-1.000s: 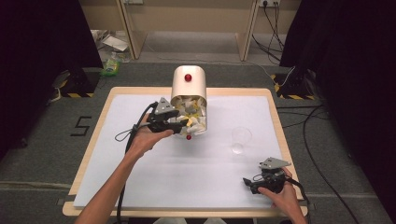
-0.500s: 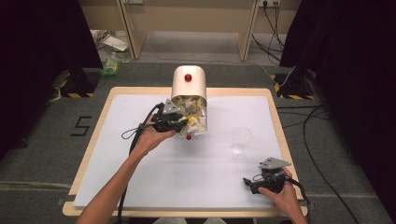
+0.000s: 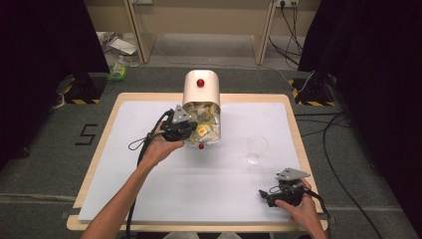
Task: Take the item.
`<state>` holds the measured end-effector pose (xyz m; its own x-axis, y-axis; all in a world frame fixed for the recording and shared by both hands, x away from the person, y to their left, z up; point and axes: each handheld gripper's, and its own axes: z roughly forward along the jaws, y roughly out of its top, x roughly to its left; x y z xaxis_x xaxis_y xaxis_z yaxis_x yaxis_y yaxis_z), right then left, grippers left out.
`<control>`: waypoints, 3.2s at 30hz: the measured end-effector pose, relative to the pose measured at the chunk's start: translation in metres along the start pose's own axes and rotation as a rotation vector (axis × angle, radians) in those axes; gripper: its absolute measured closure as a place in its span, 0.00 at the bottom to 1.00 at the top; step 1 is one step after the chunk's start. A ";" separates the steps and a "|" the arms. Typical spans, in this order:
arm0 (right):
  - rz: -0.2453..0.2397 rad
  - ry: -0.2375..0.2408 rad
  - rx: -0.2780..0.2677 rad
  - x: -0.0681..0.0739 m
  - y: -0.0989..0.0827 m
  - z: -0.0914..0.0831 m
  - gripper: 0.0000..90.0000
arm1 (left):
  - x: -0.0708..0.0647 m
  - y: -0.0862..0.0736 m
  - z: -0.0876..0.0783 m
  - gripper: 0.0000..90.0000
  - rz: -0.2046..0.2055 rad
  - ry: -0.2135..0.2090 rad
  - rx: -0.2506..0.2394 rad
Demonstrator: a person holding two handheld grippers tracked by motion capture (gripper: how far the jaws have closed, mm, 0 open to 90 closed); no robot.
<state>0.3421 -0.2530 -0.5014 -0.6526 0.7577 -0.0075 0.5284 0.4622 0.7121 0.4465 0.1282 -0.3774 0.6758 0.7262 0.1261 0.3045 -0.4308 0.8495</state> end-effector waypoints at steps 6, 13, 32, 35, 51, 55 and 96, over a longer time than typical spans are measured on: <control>0.000 0.000 0.000 0.000 0.000 0.000 0.07 | 0.002 0.010 -0.013 0.99 0.003 0.009 -0.047; 0.000 0.000 0.000 0.000 0.000 0.000 0.07 | 0.002 0.020 -0.019 0.99 0.004 0.006 -0.084; 0.001 0.001 0.000 0.000 0.000 0.000 0.07 | -0.017 0.038 -0.019 0.99 -0.053 -0.075 -0.191; 0.001 0.001 0.000 0.000 0.000 0.000 0.07 | -0.022 0.040 -0.016 0.99 -0.059 -0.090 -0.201; 0.001 0.000 0.000 0.000 0.000 0.000 0.07 | -0.047 0.055 -0.004 0.99 -0.032 -0.146 -0.210; 0.000 0.001 0.000 0.000 0.000 0.000 0.07 | -0.051 0.057 0.000 0.99 -0.034 -0.155 -0.210; 0.000 0.000 0.000 0.000 0.000 0.000 0.07 | -0.091 0.062 0.047 0.98 -0.053 -0.216 -0.201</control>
<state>0.3421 -0.2531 -0.5014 -0.6529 0.7574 -0.0076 0.5282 0.4625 0.7122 0.4350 0.0103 -0.3605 0.7963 0.6047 -0.0145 0.2184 -0.2651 0.9392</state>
